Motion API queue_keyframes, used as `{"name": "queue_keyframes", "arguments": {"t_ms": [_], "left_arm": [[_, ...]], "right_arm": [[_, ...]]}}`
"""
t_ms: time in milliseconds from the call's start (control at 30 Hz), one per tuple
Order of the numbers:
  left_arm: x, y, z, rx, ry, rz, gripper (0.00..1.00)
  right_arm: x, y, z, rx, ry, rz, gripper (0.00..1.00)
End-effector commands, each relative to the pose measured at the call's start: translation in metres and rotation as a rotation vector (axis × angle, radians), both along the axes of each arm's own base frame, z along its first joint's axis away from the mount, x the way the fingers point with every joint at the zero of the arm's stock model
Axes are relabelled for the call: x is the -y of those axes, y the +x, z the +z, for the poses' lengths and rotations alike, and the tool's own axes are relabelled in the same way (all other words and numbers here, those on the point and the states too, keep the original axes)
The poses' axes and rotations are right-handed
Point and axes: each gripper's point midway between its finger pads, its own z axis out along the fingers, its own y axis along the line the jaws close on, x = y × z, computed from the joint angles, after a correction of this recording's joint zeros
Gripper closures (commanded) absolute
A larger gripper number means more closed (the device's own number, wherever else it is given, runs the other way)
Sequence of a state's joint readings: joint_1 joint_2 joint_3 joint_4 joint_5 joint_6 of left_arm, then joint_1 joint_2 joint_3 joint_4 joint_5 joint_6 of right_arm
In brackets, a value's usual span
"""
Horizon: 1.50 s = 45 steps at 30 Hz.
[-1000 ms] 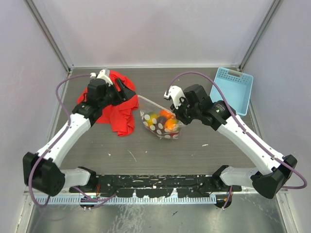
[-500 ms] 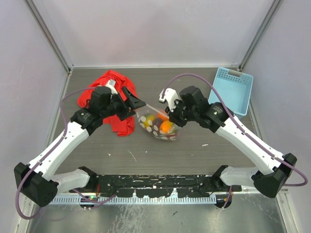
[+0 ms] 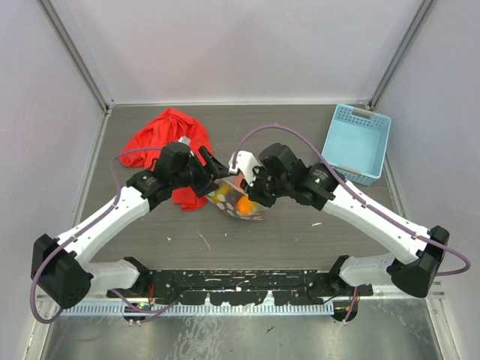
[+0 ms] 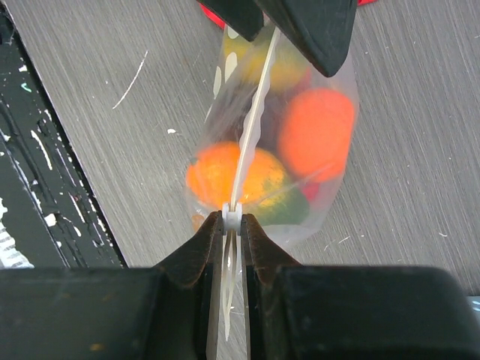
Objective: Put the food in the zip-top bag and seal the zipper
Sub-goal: Zip the zipper food storage bag at the center of the board.
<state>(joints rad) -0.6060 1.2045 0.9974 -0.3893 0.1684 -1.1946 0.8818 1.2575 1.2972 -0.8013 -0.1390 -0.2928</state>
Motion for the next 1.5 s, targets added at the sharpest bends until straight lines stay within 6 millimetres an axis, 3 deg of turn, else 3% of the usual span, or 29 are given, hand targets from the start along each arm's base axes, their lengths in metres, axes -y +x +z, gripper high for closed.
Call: {"name": "queue_keyframes", "arguments": {"t_ms": [0,67,367,633,833,967,1133,1233,1400,1467], "left_arm": [[0.009,0.010,0.011,0.035,-0.060,0.009,0.33],[0.010,0.011,0.011,0.037,-0.063,0.008,0.42],[0.007,0.022,0.001,0.065,-0.027,0.027,1.00],[-0.013,0.063,-0.019,0.057,0.015,0.096,1.00],[-0.037,0.099,-0.012,0.095,0.049,0.153,1.00],[-0.036,0.116,-0.007,0.111,0.048,0.150,1.00],[-0.016,0.135,-0.004,0.111,0.004,0.098,1.00],[0.004,0.148,0.001,0.112,-0.066,0.062,1.00],[0.047,0.165,0.025,0.167,-0.137,-0.017,1.00],[0.063,0.166,0.033,0.192,-0.161,-0.051,1.00]], "right_arm": [[-0.017,0.004,0.021,0.051,0.066,0.020,0.99],[-0.019,0.003,0.018,0.043,0.057,0.026,0.99],[-0.013,0.001,0.007,0.020,0.003,0.015,0.99],[0.011,-0.007,-0.013,-0.028,-0.092,-0.036,0.99],[0.026,-0.008,-0.021,-0.022,-0.120,-0.094,0.99],[0.036,0.000,-0.019,0.018,-0.143,-0.152,0.99],[0.048,0.020,-0.018,0.095,-0.190,-0.252,0.99],[0.068,0.042,-0.015,0.192,-0.253,-0.382,0.99],[0.107,0.072,0.012,0.361,-0.323,-0.611,0.99],[0.114,0.076,0.020,0.399,-0.330,-0.639,0.99]]}}
